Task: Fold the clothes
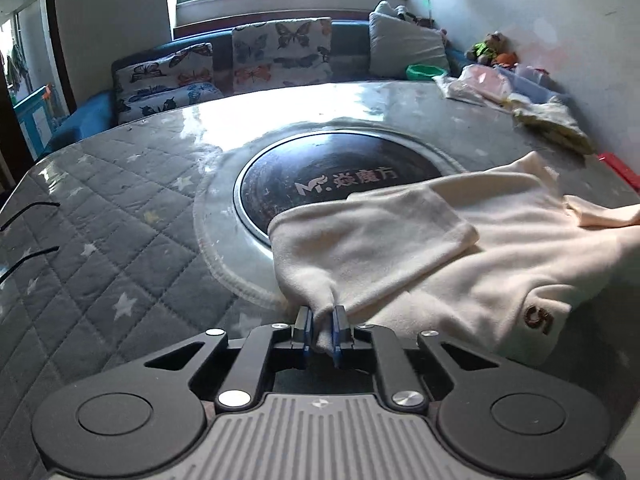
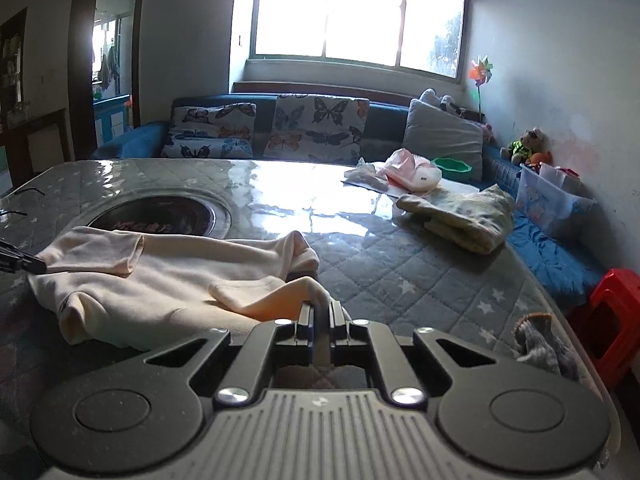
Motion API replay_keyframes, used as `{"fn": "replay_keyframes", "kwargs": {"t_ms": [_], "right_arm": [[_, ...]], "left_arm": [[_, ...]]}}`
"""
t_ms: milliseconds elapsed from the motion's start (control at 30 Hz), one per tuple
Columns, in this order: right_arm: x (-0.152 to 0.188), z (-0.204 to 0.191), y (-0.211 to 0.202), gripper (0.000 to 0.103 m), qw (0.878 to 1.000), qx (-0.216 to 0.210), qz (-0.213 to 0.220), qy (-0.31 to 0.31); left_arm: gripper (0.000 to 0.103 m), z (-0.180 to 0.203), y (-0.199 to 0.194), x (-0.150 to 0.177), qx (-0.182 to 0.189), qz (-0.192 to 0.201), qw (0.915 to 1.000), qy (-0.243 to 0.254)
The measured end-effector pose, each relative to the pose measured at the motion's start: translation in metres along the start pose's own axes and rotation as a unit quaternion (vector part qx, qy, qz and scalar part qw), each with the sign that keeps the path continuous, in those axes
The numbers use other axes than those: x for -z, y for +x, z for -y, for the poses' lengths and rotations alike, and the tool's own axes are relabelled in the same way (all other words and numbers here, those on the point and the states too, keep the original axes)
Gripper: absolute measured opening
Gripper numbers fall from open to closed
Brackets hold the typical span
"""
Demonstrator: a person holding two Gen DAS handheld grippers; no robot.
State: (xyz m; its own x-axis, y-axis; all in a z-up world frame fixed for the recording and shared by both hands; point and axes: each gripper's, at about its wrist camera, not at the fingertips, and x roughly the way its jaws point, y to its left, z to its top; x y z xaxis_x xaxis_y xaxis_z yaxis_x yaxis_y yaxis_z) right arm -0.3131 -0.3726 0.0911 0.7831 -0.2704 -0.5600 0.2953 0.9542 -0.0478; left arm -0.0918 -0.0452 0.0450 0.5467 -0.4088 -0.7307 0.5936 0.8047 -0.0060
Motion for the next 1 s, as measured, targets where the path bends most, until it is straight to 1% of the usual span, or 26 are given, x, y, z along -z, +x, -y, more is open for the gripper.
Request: {"fn": "replay_keyframes", "kwargs": {"t_ms": [67, 133, 200, 233, 267, 300, 333, 367, 400, 467, 533, 600, 700, 800, 933, 1000], "right_arm": [[0.000, 0.005, -0.006, 0.006, 1.000, -0.015, -0.009, 0.004], [0.003, 0.007, -0.014, 0.006, 1.000, -0.021, -0.019, 0.001], [0.006, 0.007, -0.016, 0.007, 0.999, -0.036, -0.039, -0.008], [0.007, 0.006, -0.016, 0.011, 0.998, -0.042, -0.050, -0.012], [0.010, 0.005, -0.016, 0.018, 0.997, -0.044, -0.058, -0.016], [0.011, 0.005, -0.016, 0.019, 0.997, -0.045, -0.063, -0.020], [0.011, 0.005, -0.018, 0.020, 0.997, -0.045, -0.064, -0.025], [0.011, 0.005, -0.019, 0.022, 0.996, -0.046, -0.065, -0.030], [0.010, 0.006, -0.022, 0.022, 0.996, -0.048, -0.067, -0.034], [0.006, 0.011, -0.027, 0.033, 0.996, -0.052, -0.070, -0.033], [-0.001, 0.014, -0.030, 0.033, 0.996, -0.044, -0.064, -0.032], [-0.010, 0.019, -0.027, 0.033, 0.997, -0.048, -0.058, -0.022], [-0.023, 0.016, -0.008, 0.033, 0.997, -0.061, -0.056, -0.011], [-0.034, 0.008, 0.022, 0.033, 0.995, -0.083, -0.053, 0.008], [-0.049, -0.002, 0.063, 0.033, 0.993, -0.103, -0.055, 0.028], [-0.054, -0.007, 0.083, 0.033, 0.991, -0.112, -0.065, 0.034]], "left_arm": [[0.011, -0.005, -0.018, 0.008, 0.011, -0.003, 0.9999, 0.001], [0.011, -0.008, -0.033, 0.017, 0.025, -0.010, 0.9996, 0.003], [0.012, -0.009, -0.040, 0.026, 0.035, -0.019, 0.9991, 0.015], [0.013, -0.010, -0.041, 0.030, 0.035, -0.023, 0.9989, 0.020], [0.018, -0.011, -0.041, 0.031, 0.034, -0.025, 0.9988, 0.023], [0.022, -0.012, -0.041, 0.032, 0.032, -0.026, 0.9989, 0.024], [0.023, -0.014, -0.041, 0.032, 0.029, -0.027, 0.9989, 0.025], [0.027, -0.016, -0.042, 0.032, 0.031, -0.024, 0.9989, 0.027], [0.036, -0.017, -0.044, 0.031, 0.036, -0.020, 0.9988, 0.027], [0.047, -0.021, -0.047, 0.027, 0.026, -0.009, 0.9992, 0.029], [0.050, -0.023, -0.049, 0.021, 0.018, -0.001, 0.9994, 0.030], [0.050, -0.023, -0.048, 0.011, 0.021, 0.007, 0.9994, 0.026], [0.054, -0.014, -0.039, -0.004, 0.039, 0.023, 0.9982, 0.039], [0.055, 0.001, -0.023, -0.019, 0.056, 0.028, 0.9967, 0.052], [0.056, 0.025, -0.001, -0.031, 0.068, 0.026, 0.9946, 0.073], [0.059, 0.032, 0.008, -0.035, 0.077, 0.025, 0.9936, 0.079]]}}
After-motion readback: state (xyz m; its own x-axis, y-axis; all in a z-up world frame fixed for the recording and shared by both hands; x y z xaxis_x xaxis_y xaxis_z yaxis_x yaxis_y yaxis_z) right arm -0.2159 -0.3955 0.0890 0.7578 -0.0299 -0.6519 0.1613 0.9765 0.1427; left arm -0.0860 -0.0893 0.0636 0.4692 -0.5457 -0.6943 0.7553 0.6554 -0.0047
